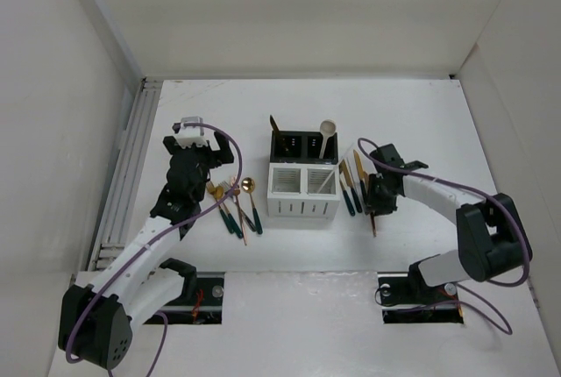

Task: Sort the eating utensils into containers

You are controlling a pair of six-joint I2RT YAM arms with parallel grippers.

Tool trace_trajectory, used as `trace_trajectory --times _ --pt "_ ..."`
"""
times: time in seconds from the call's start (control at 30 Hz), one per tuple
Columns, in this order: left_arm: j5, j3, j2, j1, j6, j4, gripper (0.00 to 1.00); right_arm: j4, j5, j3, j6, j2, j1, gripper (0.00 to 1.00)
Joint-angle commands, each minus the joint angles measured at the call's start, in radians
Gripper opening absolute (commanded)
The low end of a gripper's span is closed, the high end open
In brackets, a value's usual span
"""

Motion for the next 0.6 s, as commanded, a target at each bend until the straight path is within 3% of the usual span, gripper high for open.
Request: trace_trajectory --times 0.0,0.1,0.27,0.4,0.57 --pt "-0.002 -0.013 -0.026 0.003 -0.007 0.054 0.96 0.045 0.05 0.054 -0.001 0.072 0.01 0.35" --pt "-0.002 -0.013 -0.026 0.003 -0.007 0.054 0.97 0.025 0.089 0.094 0.017 0.124 0.019 0.31" --pt "0.033 -0.013 -0.035 0.003 -0.007 0.054 1.0 0.025 0.113 0.106 0.048 0.126 0.019 0.0" --pt "0.034 -0.013 -0.035 0.003 -0.007 0.054 1.0 0.013 0.152 0.097 0.058 0.098 0.01 0.0" --pt "0.034 -0.013 -0.026 0.003 0.003 0.054 1.0 -0.079 0.352 0.14 0.098 -0.058 0.001 0.0"
